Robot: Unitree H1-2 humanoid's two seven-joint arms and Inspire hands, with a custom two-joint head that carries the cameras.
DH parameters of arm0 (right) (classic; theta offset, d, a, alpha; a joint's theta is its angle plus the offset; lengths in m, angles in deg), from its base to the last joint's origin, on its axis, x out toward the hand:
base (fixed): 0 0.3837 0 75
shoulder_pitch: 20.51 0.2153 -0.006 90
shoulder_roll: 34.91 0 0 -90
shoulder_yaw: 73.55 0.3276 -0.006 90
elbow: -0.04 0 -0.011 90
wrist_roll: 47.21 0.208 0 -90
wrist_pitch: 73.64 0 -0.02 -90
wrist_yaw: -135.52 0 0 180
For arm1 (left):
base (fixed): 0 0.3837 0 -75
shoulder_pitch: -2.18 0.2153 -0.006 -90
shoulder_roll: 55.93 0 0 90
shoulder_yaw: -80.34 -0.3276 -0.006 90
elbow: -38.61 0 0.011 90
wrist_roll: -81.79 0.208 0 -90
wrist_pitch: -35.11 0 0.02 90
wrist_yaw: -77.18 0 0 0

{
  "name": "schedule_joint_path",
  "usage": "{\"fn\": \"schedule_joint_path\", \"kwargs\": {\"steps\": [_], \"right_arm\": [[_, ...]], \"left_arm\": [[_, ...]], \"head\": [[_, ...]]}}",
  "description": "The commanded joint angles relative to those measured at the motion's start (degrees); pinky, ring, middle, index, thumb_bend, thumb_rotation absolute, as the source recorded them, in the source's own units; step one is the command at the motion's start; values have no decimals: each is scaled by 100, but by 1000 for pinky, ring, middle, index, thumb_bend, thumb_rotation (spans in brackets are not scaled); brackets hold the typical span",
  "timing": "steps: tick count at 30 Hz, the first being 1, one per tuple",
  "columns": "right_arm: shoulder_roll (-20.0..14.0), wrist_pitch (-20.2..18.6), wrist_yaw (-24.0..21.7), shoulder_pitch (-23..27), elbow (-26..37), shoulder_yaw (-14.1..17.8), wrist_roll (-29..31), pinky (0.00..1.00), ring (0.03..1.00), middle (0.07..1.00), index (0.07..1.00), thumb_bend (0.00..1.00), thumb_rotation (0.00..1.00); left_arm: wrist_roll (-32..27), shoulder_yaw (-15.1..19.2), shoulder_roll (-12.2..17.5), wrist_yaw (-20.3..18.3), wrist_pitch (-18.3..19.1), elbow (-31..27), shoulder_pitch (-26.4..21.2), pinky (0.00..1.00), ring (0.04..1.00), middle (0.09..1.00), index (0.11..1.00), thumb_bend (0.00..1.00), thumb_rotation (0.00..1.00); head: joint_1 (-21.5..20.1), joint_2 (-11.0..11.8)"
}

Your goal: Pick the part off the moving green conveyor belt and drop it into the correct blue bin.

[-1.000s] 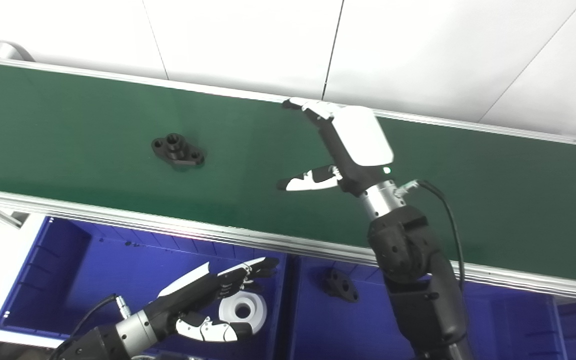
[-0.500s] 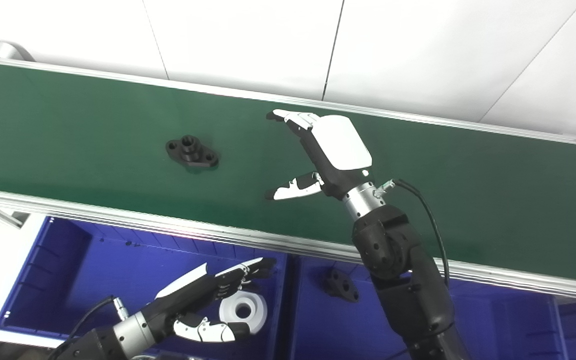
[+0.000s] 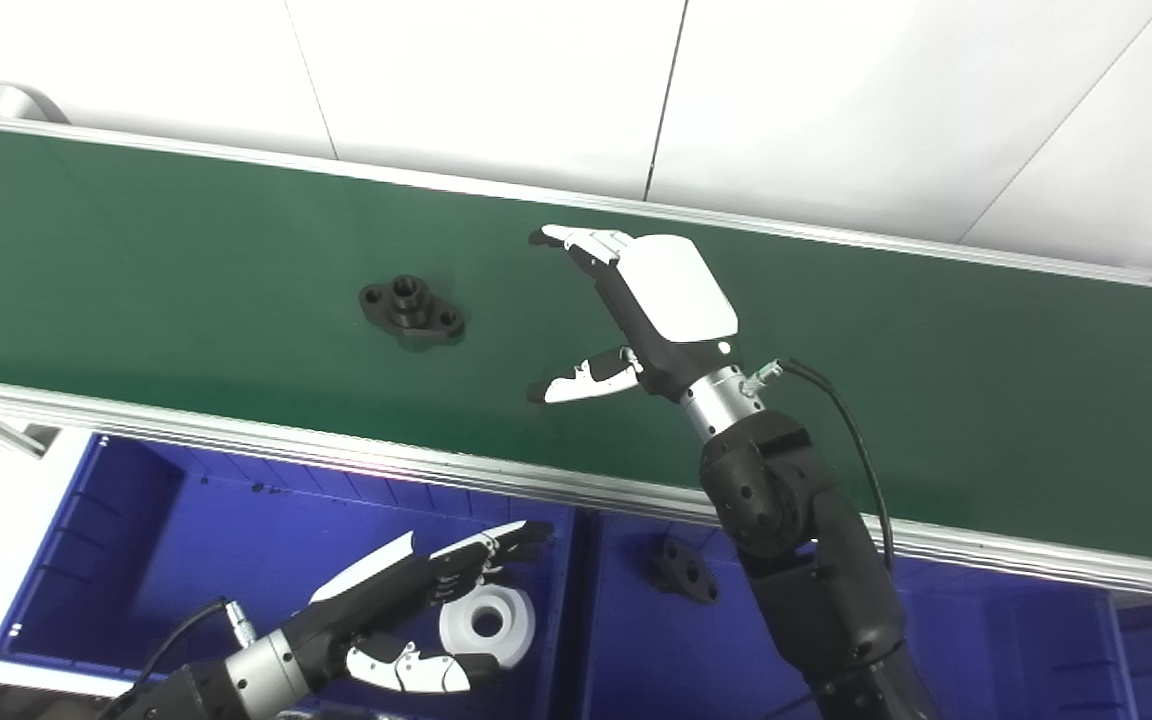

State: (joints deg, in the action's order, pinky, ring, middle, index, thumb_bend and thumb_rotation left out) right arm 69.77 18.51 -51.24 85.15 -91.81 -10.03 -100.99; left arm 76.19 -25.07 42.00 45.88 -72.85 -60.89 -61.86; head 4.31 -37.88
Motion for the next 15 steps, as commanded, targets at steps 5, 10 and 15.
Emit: {"fn": "schedule_joint_path", "kwargs": {"steps": [5, 10, 15], "right_arm": [[175, -173, 155, 209, 80, 9, 22, 697, 809, 820, 833, 880, 278], [186, -186, 209, 270, -92, -17, -52, 718, 818, 824, 833, 882, 281], [219, -247, 258, 356, -252, -14, -108, 722, 817, 826, 833, 886, 286]], "left_arm": [[-79, 19, 97, 20, -208, -149, 83, 877, 947, 984, 959, 448, 466], [-60, 12, 103, 17, -204, -162, 89, 874, 945, 984, 961, 451, 480], [-77, 14, 113, 10, -223, -167, 108, 879, 948, 985, 962, 449, 479]], "head": [[-2, -2], [6, 6], [11, 9]]}}
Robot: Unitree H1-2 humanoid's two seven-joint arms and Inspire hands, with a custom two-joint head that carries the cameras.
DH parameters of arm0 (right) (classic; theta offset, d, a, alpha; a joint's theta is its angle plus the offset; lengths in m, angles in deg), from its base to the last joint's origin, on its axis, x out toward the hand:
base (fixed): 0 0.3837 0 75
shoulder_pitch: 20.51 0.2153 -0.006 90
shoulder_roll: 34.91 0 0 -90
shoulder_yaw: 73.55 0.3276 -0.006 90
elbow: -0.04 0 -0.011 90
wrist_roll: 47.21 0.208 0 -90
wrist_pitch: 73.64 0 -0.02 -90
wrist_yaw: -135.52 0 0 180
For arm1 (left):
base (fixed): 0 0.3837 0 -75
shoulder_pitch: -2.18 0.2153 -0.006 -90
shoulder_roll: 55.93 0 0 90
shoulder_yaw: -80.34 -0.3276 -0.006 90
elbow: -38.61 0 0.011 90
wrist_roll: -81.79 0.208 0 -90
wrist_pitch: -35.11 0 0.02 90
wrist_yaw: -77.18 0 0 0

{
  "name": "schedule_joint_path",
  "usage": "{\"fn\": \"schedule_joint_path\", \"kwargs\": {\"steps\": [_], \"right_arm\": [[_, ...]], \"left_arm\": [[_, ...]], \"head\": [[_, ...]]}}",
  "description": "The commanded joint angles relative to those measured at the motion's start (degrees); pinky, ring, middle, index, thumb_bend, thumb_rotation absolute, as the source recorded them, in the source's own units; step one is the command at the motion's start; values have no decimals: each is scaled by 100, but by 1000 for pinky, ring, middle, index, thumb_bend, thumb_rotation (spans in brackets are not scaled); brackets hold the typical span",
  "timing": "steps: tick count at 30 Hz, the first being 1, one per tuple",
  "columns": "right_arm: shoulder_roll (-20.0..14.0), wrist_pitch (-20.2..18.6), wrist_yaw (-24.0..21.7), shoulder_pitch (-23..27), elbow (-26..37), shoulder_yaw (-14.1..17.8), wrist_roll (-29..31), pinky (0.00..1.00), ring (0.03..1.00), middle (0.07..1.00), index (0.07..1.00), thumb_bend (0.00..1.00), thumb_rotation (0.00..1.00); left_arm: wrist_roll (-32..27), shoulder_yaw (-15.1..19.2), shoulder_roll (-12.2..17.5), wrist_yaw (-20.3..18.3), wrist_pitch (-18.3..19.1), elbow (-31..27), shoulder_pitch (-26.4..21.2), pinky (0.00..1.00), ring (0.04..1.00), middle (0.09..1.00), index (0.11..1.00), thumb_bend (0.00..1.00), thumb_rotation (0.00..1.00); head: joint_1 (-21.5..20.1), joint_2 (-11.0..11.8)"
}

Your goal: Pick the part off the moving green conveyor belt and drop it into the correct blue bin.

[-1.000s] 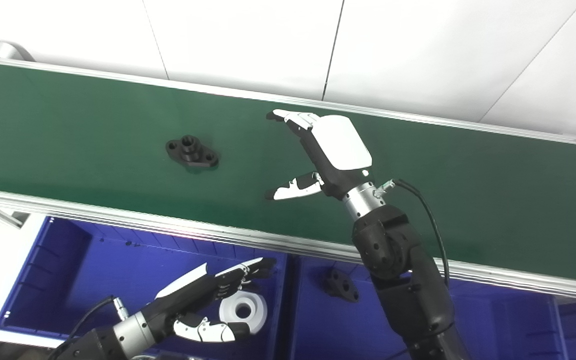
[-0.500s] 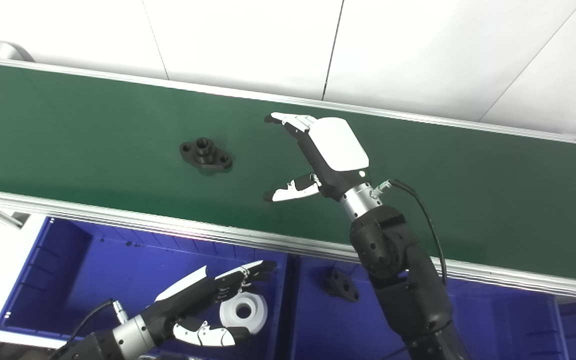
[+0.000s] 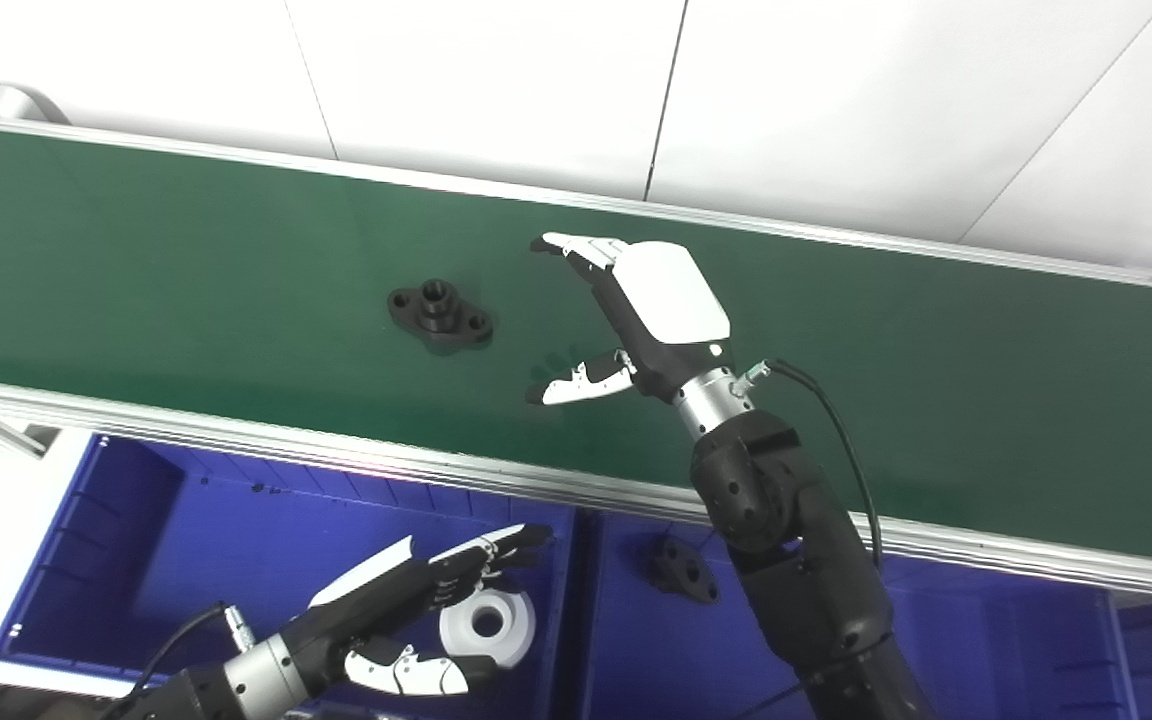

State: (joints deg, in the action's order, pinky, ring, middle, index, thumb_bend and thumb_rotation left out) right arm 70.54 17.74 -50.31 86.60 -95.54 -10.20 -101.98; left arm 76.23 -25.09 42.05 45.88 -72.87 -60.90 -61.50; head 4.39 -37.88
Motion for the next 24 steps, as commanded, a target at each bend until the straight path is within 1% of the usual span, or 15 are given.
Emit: {"fn": "schedule_joint_path", "kwargs": {"steps": [1, 5, 10, 13, 18, 21, 23, 24], "right_arm": [[148, -187, 168, 224, 110, 5, -13, 721, 817, 827, 831, 887, 288], [164, -247, 266, 326, -16, -4, -26, 715, 815, 824, 825, 890, 289], [149, -382, 215, 455, -143, -21, -22, 700, 800, 826, 825, 875, 281], [107, -394, 199, 526, -245, -43, -18, 703, 802, 827, 821, 878, 256], [-54, -422, 190, 724, -406, -166, -253, 695, 790, 810, 809, 901, 226], [-172, -511, -117, 888, -393, -259, -354, 699, 787, 806, 809, 915, 180], [-223, -559, -301, 974, -375, -297, -394, 682, 763, 790, 803, 930, 129], [-235, -574, -345, 997, -374, -307, -403, 681, 761, 788, 802, 932, 125]], "left_arm": [[-68, 18, 107, 15, -235, -166, 74, 876, 947, 985, 962, 447, 481], [-88, 7, 120, -7, -238, -149, 84, 877, 948, 986, 963, 451, 489], [-80, 2, 122, -14, -249, -154, 94, 878, 949, 986, 962, 447, 474], [-26, 0, 127, -4, -216, -183, 97, 875, 949, 986, 963, 456, 498], [-73, -9, 120, -13, -204, -173, 101, 877, 952, 989, 966, 453, 485], [-86, -11, 122, -16, -193, -192, 108, 883, 958, 991, 968, 442, 464], [-92, -10, 118, -14, -191, -182, 109, 881, 954, 991, 968, 450, 477], [-94, -12, 116, -15, -196, -170, 108, 881, 954, 991, 968, 451, 478]], "head": [[2, 9], [7, 4], [7, 9], [0, 14], [-4, -9], [-29, -18], [-43, -19], [-47, -19]]}}
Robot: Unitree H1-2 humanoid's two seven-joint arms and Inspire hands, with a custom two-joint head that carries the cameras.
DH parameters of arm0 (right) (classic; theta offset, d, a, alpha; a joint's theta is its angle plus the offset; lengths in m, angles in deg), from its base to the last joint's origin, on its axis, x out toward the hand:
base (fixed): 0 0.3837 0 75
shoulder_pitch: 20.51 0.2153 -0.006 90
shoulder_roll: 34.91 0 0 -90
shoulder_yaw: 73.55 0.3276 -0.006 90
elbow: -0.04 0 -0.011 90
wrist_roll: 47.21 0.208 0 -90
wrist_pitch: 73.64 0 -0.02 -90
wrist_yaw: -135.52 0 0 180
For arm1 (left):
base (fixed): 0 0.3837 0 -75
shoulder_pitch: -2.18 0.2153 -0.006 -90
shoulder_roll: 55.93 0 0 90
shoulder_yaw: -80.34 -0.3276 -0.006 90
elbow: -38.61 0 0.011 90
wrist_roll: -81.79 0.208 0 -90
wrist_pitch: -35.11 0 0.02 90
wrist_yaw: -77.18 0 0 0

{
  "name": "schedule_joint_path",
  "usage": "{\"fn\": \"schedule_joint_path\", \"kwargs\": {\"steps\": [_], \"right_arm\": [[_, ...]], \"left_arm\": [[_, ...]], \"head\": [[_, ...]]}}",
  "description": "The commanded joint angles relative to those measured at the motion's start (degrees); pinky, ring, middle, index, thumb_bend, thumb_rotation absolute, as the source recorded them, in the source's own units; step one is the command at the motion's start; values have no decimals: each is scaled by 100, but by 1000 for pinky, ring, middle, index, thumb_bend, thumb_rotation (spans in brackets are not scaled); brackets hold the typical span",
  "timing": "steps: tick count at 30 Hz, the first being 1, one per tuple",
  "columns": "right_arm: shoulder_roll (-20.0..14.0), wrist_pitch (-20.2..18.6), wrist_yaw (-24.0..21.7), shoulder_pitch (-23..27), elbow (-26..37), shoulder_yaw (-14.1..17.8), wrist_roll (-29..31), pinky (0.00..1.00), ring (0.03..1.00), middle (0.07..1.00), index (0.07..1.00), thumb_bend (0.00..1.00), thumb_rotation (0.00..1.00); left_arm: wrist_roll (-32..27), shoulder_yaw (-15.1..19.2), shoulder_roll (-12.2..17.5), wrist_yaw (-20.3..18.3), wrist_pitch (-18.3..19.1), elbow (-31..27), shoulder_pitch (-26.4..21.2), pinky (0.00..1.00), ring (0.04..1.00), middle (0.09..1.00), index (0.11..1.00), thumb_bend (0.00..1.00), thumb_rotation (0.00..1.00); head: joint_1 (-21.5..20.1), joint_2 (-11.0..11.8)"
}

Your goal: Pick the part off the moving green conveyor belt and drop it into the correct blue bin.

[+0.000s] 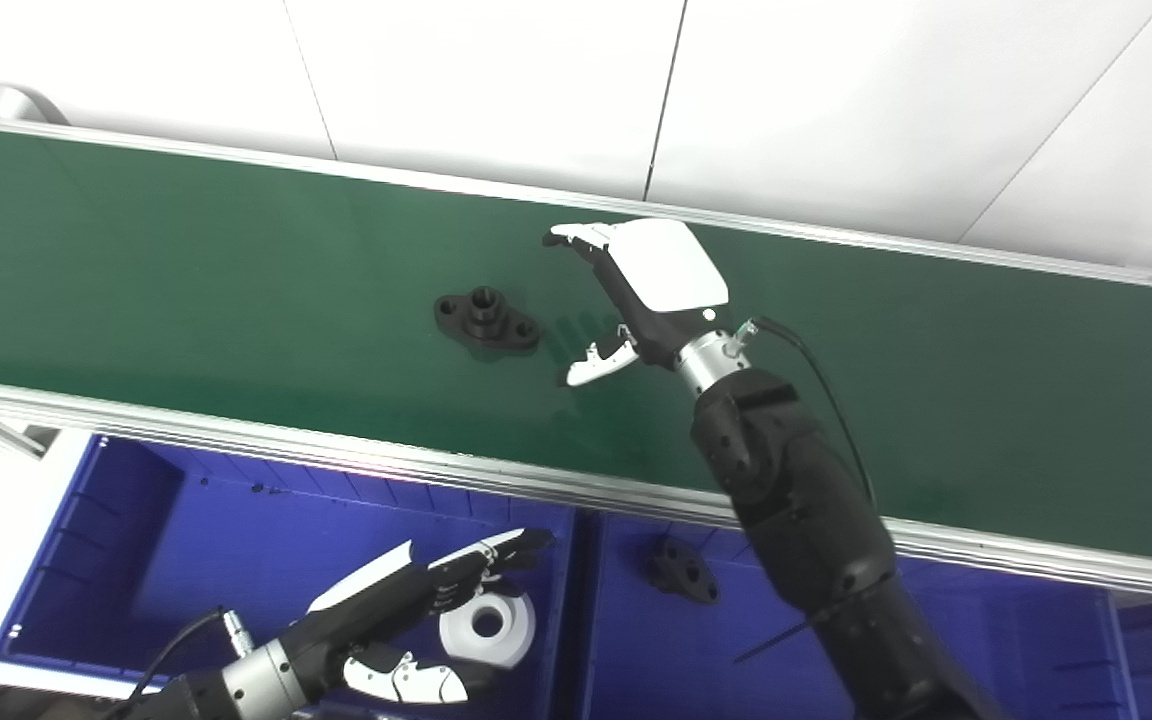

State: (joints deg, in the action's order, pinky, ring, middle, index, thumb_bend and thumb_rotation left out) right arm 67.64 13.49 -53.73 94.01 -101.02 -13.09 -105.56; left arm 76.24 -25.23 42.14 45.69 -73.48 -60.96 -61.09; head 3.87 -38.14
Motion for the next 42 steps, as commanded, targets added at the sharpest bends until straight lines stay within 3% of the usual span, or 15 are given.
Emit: {"fn": "schedule_joint_path", "kwargs": {"steps": [1, 8, 18, 30, 33, 36, 40, 42], "right_arm": [[34, -188, -101, 304, 181, -49, -90, 677, 757, 786, 801, 934, 119], [16, -375, -484, 557, 54, -210, -274, 667, 742, 774, 788, 984, 104], [141, -525, -505, 697, -221, -419, -433, 631, 708, 721, 708, 967, 169], [187, -523, -143, 738, -669, -494, -399, 620, 692, 697, 675, 945, 160], [186, -498, -8, 745, -860, -515, -375, 592, 671, 678, 657, 944, 131], [156, -448, 207, 778, -1090, -597, -415, 626, 683, 678, 661, 936, 99], [144, -360, 632, 863, -1597, -706, -353, 636, 682, 690, 647, 789, 9], [153, -350, 759, 886, -1808, -714, -242, 635, 671, 688, 526, 571, 93]], "left_arm": [[-92, 0, 104, 7, -124, -169, 65, 882, 954, 990, 968, 453, 481], [-81, 14, 113, 21, -108, -194, 54, 879, 949, 987, 965, 453, 493], [-197, 10, 114, -8, 2, -189, 7, 898, 964, 996, 973, 463, 514], [-224, 33, 88, 11, -77, -167, 25, 896, 959, 991, 966, 470, 516], [-275, 33, 97, -9, -83, -149, 34, 893, 957, 989, 967, 470, 525], [-228, 42, 110, 0, -131, -158, 46, 891, 956, 989, 968, 461, 527], [-278, 44, 108, 1, -66, -209, 61, 896, 958, 989, 969, 465, 524], [-315, 47, 113, -3, -42, -226, 78, 900, 957, 987, 966, 467, 522]], "head": [[-2, 13], [-170, -40], [-213, -30], [-190, -56], [-195, -48], [-199, -64], [-188, -66], [-190, -88]]}}
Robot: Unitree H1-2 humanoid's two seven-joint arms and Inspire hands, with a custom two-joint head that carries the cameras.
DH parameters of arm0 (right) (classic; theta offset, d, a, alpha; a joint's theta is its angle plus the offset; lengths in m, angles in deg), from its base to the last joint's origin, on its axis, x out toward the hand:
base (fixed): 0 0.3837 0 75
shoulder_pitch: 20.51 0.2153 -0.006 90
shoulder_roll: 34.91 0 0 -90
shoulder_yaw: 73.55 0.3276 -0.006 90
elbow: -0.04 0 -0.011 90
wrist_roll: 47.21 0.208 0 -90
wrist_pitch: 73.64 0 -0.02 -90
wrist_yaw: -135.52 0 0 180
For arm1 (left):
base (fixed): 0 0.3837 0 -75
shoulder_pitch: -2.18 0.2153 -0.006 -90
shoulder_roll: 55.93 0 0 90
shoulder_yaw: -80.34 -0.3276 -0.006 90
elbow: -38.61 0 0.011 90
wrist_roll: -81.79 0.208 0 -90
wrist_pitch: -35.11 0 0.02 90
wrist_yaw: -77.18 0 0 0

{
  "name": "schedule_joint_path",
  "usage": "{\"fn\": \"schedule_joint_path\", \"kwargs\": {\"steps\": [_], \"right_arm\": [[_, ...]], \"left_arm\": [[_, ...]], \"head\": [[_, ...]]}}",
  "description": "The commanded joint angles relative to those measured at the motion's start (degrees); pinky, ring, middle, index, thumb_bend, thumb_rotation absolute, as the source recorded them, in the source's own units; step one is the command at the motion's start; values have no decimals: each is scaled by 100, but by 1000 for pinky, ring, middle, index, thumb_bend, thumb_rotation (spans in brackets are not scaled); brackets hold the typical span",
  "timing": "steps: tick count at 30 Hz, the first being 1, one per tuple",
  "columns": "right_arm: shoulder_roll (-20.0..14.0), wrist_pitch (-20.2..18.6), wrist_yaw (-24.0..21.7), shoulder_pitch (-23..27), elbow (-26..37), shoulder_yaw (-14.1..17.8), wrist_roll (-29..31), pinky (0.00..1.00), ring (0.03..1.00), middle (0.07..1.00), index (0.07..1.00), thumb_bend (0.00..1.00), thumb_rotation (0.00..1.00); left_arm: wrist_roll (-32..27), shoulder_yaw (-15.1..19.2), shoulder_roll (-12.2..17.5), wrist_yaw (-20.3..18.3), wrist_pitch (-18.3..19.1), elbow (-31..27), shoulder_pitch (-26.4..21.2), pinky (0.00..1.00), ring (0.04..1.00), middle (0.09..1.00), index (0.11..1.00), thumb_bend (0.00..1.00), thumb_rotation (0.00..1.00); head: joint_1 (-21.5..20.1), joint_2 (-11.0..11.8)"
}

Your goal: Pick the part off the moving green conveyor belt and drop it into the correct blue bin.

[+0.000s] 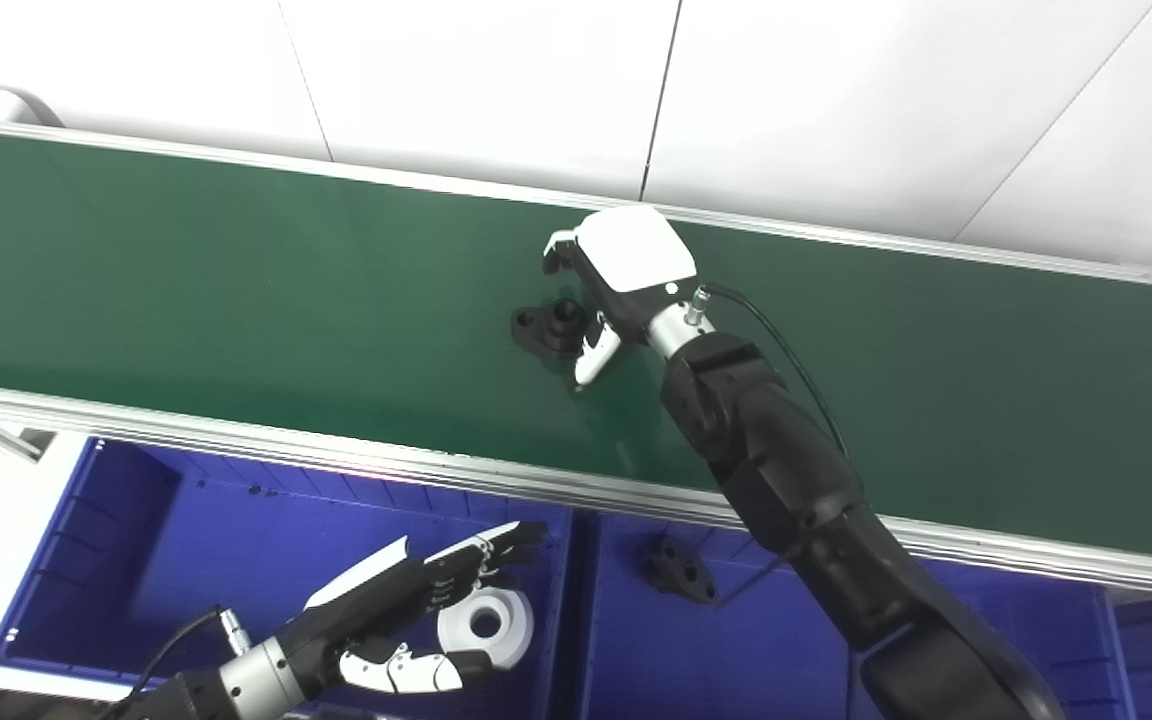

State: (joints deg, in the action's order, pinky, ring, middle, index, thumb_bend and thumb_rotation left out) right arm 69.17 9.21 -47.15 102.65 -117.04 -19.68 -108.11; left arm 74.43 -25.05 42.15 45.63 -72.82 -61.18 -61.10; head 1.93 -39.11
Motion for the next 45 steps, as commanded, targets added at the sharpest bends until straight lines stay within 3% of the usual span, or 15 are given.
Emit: {"fn": "schedule_joint_path", "kwargs": {"steps": [1, 10, 21, 24, 31, 40, 43, 45], "right_arm": [[-7, 84, 146, 28, -269, -69, 46, 629, 672, 694, 507, 536, 106], [-60, 117, 510, 38, -394, -179, 342, 630, 655, 678, 492, 513, 115], [-145, 81, 361, 92, -150, -192, 539, 518, 563, 605, 489, 515, 116], [-174, 21, 288, 92, -51, -224, 525, 486, 534, 530, 468, 525, 12], [-248, -44, 205, 23, 302, -165, 525, 512, 462, 525, 467, 518, 0], [-345, -88, 45, -119, 808, 15, 590, 389, 421, 495, 515, 517, 0], [-373, -211, -181, -192, 1131, 67, 557, 433, 440, 495, 504, 519, 0], [-388, -255, -308, -242, 1356, 128, 575, 515, 494, 506, 463, 516, 0]], "left_arm": [[-117, 34, 120, 10, -86, -230, 90, 896, 955, 986, 965, 473, 532], [-106, 46, 139, -9, -119, -210, 88, 890, 955, 985, 965, 465, 540], [-144, 52, 151, -27, -49, -244, 90, 899, 960, 987, 968, 470, 557], [-185, 57, 148, -34, -67, -240, 85, 897, 957, 985, 965, 462, 542], [-198, 56, 144, -56, -59, -215, 64, 897, 957, 988, 967, 467, 545], [-163, 52, 133, -62, 37, -224, 21, 900, 960, 989, 968, 459, 534], [-167, 50, 139, -74, 29, -202, -2, 900, 963, 990, 968, 452, 529], [-161, 44, 147, -92, 13, -179, -34, 903, 966, 993, 971, 443, 529]], "head": [[-1, -2], [-44, -1], [-68, -24], [-76, -29], [-112, -46], [-173, -34], [-202, -28], [-232, -18]]}}
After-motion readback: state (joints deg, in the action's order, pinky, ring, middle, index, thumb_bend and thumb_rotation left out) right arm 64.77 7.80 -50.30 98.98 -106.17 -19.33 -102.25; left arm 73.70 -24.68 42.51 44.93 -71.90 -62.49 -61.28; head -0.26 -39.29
